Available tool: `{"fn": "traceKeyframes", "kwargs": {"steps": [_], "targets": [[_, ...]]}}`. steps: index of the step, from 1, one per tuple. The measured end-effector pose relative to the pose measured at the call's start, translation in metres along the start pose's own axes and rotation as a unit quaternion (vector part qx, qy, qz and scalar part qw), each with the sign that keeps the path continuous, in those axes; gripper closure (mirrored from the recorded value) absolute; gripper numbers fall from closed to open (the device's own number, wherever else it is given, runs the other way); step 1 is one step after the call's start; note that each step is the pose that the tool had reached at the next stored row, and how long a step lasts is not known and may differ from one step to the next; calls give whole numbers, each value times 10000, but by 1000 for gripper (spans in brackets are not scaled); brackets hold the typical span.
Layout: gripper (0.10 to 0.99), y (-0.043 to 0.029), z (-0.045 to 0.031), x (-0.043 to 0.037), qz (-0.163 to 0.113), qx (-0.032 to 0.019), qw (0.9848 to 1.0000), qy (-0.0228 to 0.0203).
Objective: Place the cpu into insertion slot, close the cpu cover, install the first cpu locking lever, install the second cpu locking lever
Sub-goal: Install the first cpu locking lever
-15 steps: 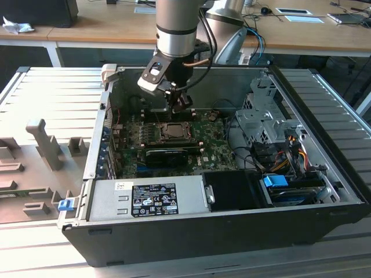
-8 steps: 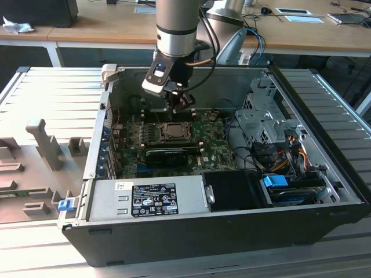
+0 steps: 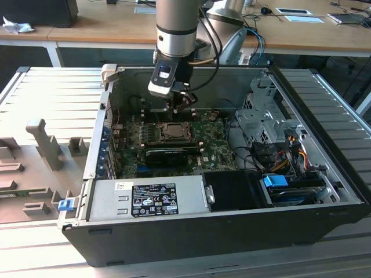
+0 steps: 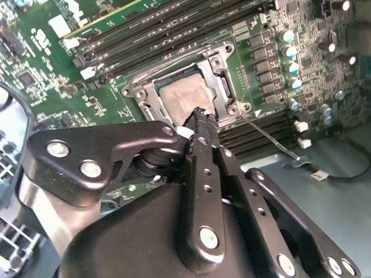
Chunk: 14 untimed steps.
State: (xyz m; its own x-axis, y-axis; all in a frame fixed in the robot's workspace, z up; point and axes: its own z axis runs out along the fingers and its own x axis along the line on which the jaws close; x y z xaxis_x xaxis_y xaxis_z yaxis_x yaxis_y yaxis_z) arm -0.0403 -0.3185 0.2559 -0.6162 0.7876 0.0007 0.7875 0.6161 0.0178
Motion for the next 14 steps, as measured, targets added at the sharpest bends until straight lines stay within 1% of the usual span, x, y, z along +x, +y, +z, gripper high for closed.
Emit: {"fn": "traceKeyframes", "kwargs": {"steps": [2, 3, 6, 9, 10, 12, 14], "targets": [[980, 0, 0, 0, -308, 0, 9995, 5], [980, 0, 0, 0, -406, 1, 9992, 7], [980, 0, 0, 0, -578, 1, 9983, 10], [980, 0, 0, 0, -766, 1, 9971, 14], [980, 0, 0, 0, -908, 1, 9959, 16], [980, 0, 0, 0, -1082, 1, 9941, 19], [980, 0, 0, 0, -1197, 1, 9928, 21]]}}
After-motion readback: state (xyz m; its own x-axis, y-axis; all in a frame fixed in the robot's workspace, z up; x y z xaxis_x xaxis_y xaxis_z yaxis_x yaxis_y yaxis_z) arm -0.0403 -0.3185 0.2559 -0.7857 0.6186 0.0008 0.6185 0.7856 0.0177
